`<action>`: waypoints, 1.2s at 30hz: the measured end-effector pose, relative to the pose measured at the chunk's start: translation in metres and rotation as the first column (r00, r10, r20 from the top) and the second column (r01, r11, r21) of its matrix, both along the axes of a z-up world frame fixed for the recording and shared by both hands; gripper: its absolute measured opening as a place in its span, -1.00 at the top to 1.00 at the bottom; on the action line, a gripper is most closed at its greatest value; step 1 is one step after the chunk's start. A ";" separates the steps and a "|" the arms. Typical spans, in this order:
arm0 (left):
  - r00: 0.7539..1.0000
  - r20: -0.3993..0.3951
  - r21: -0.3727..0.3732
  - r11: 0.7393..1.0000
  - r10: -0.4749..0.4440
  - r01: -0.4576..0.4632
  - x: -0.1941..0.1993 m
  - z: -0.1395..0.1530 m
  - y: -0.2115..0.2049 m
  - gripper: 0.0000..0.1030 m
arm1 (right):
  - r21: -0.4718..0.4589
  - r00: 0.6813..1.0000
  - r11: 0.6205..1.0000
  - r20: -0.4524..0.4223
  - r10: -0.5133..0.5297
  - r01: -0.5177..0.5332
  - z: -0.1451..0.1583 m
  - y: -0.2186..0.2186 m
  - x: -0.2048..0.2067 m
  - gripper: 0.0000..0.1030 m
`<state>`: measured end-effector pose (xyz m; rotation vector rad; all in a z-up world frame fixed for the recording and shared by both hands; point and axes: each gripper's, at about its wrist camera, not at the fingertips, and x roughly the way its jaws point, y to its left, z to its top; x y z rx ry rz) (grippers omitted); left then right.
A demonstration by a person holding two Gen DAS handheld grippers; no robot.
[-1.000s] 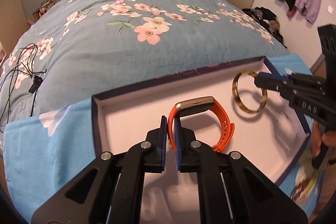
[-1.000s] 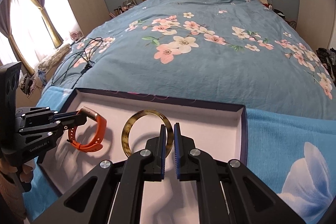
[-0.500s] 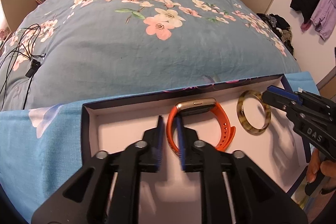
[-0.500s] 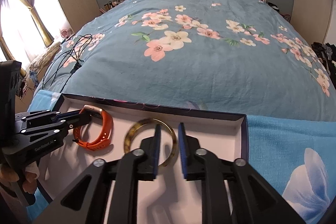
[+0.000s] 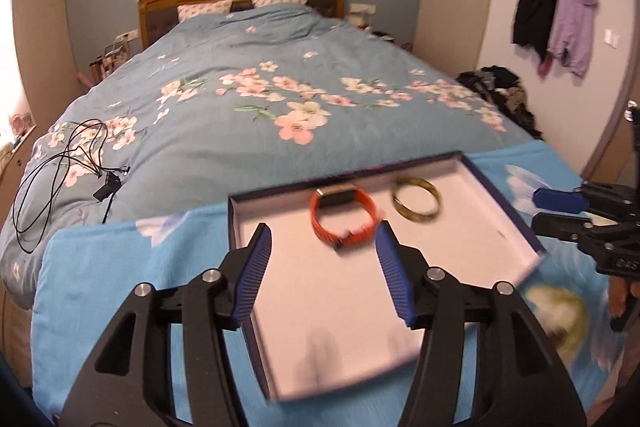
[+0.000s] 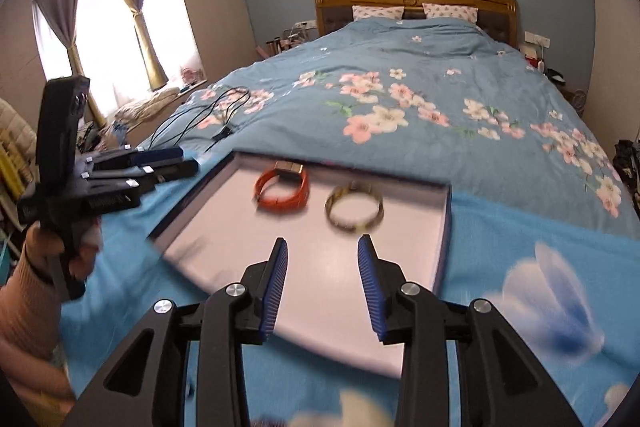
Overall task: Organize jewelry
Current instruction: 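Move both tools back over the remaining jewelry beside the tray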
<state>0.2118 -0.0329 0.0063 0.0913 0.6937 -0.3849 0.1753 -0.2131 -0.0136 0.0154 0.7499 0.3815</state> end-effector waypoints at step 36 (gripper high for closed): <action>0.974 -0.148 -0.013 0.985 -0.172 0.172 -0.181 -0.077 -0.005 -0.13 | -0.050 0.990 0.995 -0.116 0.084 -0.090 -0.071 0.014 -0.128 0.24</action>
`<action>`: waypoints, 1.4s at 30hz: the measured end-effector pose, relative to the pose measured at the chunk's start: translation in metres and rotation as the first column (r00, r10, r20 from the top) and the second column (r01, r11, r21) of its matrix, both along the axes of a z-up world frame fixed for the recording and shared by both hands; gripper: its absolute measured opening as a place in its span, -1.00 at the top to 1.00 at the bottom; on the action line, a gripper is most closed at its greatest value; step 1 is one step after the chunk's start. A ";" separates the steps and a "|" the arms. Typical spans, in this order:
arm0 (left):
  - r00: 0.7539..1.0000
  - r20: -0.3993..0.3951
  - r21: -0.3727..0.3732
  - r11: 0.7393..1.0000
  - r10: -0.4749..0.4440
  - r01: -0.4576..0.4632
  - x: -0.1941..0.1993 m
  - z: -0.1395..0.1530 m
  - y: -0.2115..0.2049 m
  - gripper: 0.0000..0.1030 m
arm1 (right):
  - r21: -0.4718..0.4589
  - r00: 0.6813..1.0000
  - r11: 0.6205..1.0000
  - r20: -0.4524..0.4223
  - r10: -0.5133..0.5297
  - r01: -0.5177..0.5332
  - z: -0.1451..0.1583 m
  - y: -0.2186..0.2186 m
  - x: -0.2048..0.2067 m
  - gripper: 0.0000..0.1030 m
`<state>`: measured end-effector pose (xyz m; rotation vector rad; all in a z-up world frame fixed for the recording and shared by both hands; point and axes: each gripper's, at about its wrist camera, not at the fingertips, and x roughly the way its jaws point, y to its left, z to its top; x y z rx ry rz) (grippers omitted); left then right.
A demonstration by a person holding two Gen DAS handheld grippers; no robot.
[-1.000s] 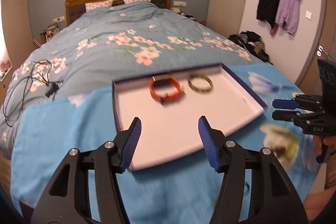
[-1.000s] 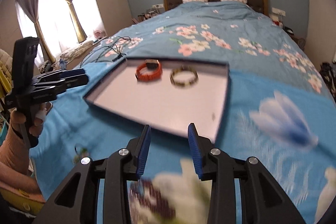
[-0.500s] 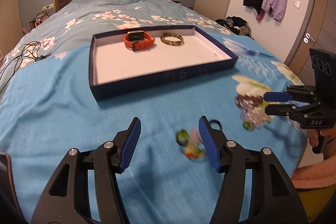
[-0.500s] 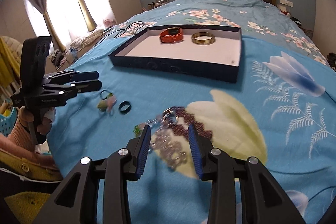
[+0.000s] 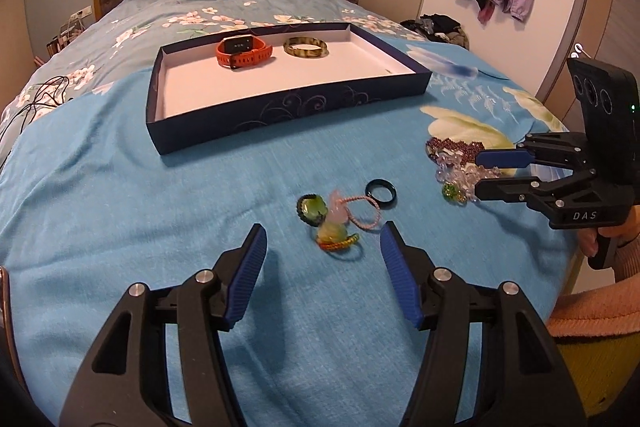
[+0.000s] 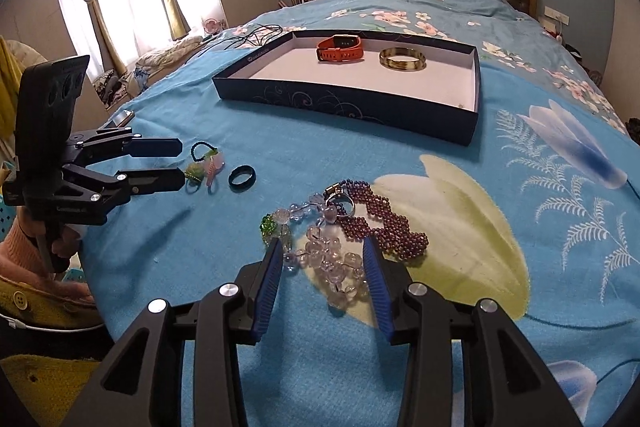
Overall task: Organize jewelry
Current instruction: 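Move both tools back over the remaining jewelry beside the tray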
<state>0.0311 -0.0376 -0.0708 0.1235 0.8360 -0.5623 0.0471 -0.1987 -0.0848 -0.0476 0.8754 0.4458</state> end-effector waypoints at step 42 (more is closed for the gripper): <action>1.000 0.019 -0.025 1.000 -0.018 0.018 -0.002 0.005 -0.008 -0.09 | -0.016 0.999 1.000 0.032 0.018 -0.018 0.008 0.014 -0.002 0.62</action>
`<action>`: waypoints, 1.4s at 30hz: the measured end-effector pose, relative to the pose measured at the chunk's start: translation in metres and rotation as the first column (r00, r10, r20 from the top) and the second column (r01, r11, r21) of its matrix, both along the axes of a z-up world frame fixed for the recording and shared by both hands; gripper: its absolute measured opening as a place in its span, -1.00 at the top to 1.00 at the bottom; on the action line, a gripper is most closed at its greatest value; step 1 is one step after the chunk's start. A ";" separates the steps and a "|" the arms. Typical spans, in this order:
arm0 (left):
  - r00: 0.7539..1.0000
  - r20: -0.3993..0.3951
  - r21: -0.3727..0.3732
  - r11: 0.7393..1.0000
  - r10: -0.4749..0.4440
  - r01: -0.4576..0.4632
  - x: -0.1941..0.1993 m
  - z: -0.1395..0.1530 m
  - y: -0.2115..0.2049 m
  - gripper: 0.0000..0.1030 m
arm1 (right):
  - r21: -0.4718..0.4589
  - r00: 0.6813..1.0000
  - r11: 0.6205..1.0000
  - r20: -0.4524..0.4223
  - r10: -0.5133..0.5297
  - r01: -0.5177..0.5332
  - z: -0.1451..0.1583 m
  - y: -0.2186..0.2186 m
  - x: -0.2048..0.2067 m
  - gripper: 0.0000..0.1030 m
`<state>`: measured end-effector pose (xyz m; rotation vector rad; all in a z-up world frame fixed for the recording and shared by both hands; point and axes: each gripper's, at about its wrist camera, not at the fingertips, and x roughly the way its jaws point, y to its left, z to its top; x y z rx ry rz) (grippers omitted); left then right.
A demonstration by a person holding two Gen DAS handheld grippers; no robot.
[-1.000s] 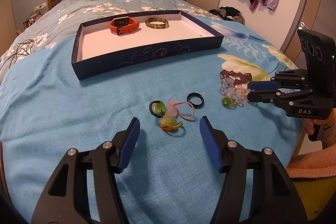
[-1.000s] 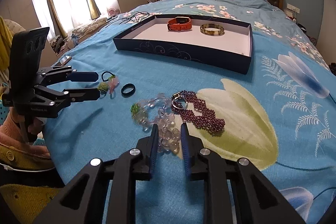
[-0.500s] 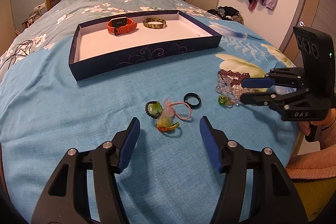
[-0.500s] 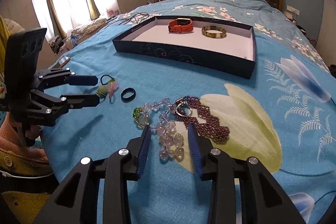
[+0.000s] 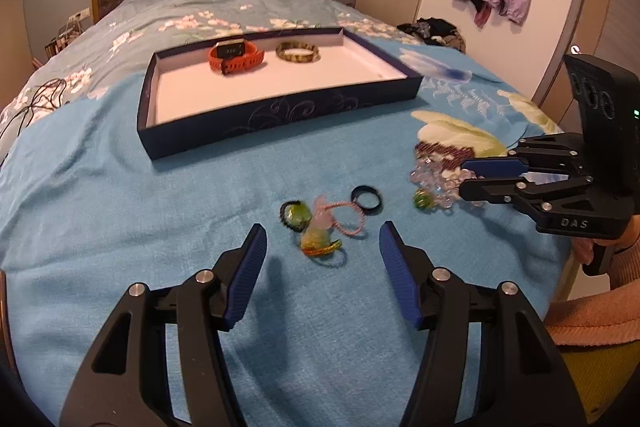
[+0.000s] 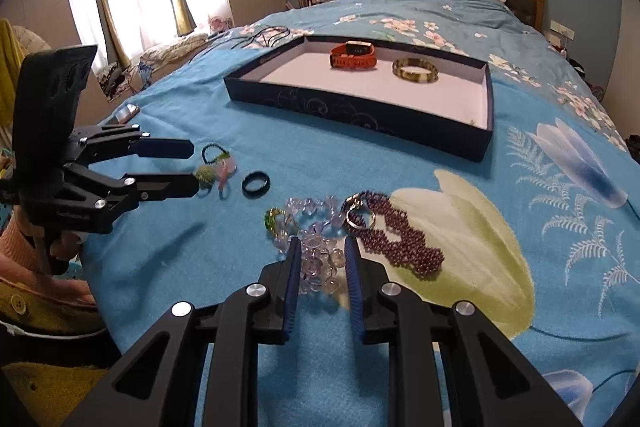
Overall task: Organize jewelry
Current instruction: 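Move both tools back over the remaining jewelry beside the tray, then grasp the clear crystal bead bracelet with the right tool while the left tool grasps the pink hair tie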
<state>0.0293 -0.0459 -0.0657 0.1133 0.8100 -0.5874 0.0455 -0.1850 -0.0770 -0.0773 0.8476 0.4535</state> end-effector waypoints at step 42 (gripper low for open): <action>0.998 -0.055 -0.081 0.996 -0.029 0.025 0.025 0.009 -0.005 0.99 | 0.179 0.998 0.983 0.045 -0.051 0.042 0.026 -0.018 0.005 0.62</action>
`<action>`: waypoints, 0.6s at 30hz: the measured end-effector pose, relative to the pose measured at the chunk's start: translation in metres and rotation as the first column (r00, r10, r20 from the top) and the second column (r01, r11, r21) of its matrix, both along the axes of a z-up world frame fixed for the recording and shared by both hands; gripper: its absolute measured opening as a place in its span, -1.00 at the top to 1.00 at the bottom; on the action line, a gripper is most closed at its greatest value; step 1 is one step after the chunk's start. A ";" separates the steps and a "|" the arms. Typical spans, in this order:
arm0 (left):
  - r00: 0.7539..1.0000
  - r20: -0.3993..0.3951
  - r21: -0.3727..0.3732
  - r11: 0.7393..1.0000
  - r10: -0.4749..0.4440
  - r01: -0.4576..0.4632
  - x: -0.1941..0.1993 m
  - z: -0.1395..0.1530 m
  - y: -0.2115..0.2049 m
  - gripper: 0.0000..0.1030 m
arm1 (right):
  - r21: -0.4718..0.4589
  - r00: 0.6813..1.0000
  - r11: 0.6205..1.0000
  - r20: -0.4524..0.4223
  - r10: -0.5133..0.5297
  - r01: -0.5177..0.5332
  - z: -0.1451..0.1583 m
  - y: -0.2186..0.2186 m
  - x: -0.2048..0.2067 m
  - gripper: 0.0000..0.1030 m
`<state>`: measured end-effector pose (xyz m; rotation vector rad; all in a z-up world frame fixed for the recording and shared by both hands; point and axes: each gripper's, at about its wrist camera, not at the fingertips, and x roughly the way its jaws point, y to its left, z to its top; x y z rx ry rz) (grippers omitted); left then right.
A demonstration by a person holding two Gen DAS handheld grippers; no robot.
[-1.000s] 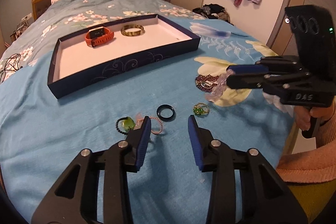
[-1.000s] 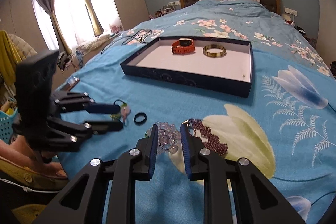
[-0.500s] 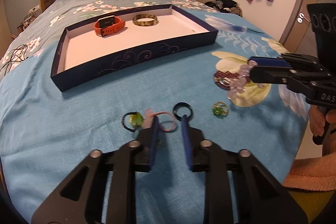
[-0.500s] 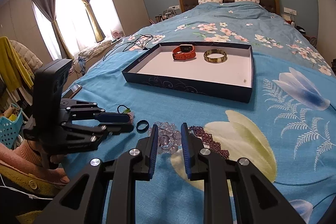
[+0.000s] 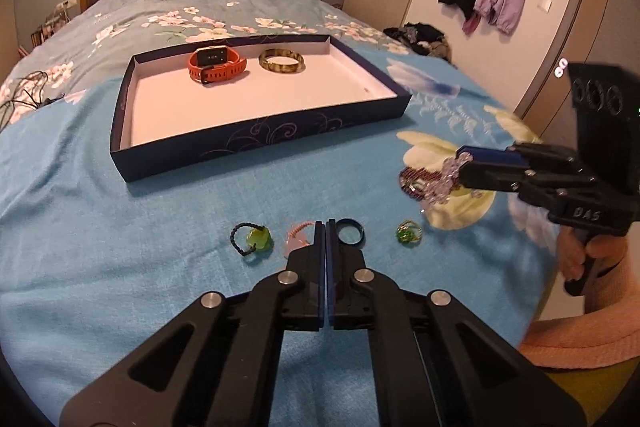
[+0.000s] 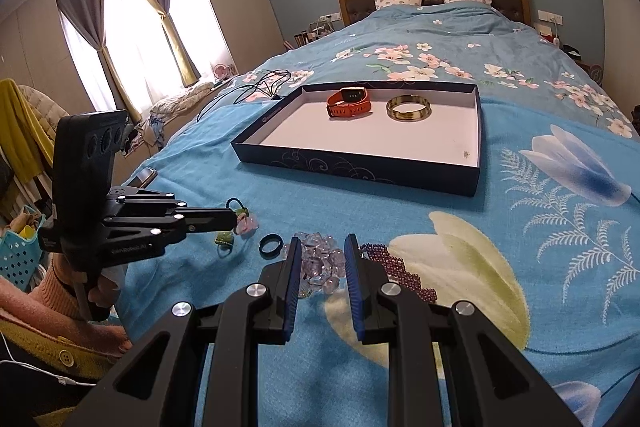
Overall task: Organize jewelry
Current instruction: 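Grasp the clear crystal bead bracelet with the right tool while the left tool grasps the pink hair tie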
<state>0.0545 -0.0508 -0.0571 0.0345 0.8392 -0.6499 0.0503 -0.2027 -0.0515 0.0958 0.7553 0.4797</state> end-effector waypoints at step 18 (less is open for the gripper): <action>1.000 0.026 0.010 1.000 -0.015 0.015 -0.005 0.001 -0.001 0.36 | 0.021 1.000 1.000 -0.008 -0.001 0.001 -0.002 0.003 0.010 0.62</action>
